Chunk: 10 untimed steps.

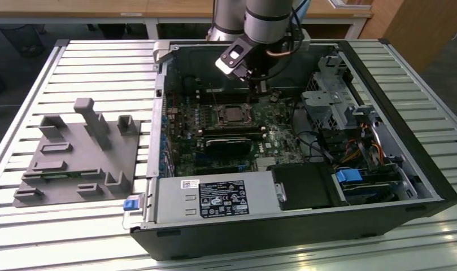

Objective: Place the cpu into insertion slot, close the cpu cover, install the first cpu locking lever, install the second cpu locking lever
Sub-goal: 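Close the cpu cover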

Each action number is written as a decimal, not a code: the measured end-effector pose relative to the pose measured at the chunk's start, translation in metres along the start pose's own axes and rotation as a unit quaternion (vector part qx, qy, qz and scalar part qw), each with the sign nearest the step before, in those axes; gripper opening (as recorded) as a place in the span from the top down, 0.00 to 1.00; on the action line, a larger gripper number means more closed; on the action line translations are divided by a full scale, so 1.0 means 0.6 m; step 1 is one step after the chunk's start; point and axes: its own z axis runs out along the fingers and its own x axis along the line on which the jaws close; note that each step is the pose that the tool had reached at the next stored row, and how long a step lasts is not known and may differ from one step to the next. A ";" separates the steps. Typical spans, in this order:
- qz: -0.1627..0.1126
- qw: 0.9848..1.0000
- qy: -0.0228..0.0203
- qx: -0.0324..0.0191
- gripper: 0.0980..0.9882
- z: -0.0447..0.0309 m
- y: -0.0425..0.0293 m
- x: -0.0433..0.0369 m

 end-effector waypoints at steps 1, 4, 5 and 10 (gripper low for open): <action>0.000 1.000 0.000 0.000 0.97 0.000 -0.001 0.000; 0.000 1.000 0.000 0.000 0.97 0.000 -0.003 0.000; 0.000 1.000 0.000 0.000 0.97 0.000 -0.004 0.000; 0.000 1.000 0.000 0.000 0.97 0.001 -0.008 0.000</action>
